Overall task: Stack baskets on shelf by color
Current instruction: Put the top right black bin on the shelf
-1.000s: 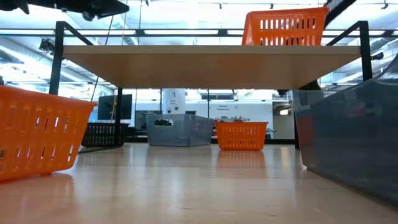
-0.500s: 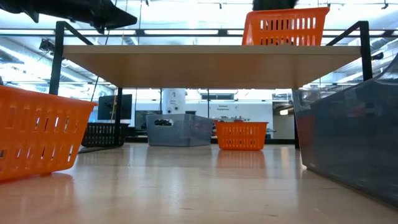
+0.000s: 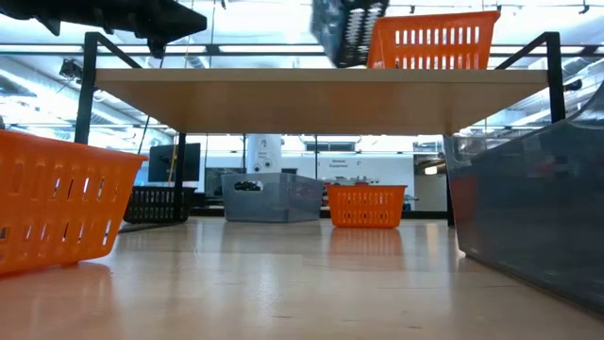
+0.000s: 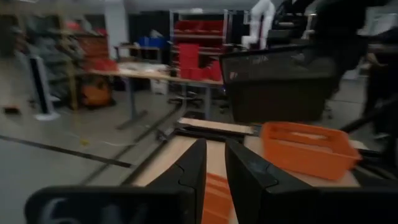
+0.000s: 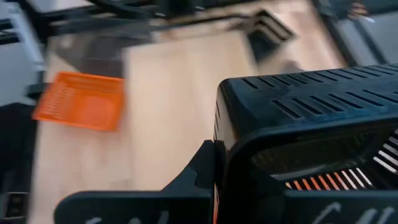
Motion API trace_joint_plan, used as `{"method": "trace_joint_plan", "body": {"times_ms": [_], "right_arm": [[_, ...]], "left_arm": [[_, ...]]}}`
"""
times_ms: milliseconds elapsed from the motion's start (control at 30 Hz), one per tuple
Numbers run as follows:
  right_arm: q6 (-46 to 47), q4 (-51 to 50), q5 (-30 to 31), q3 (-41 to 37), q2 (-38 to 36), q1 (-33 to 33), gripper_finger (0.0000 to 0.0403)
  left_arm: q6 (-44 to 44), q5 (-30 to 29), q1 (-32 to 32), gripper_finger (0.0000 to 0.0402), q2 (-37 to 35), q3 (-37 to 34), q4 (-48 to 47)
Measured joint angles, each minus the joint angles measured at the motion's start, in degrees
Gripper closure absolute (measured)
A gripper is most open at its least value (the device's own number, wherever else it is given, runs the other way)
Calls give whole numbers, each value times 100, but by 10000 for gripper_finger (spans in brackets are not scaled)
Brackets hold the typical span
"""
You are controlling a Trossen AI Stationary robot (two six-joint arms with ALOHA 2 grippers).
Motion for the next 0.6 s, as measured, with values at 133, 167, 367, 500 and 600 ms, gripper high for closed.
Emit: {"method": "trace_joint_plan", "body": {"times_ms": [133,167,367,500,600], "right_arm": [[215,295,290,0,418,412,395],[291,296,338,0,511,464,395],[604,308,406,0,1032,551,395],[628,371,404,0,1193,526,395],[645,407,408,8,1205,514,391]], "left_arm": [[-336,460,-38,335,-1,0,-114],[-392,533,-76,334,0,0,-189],[-453,587,-528,337,0,0,-832],[-482,570,-942,339,0,0,-1054],[-486,472,-1316,338,0,0,-1106]]}}
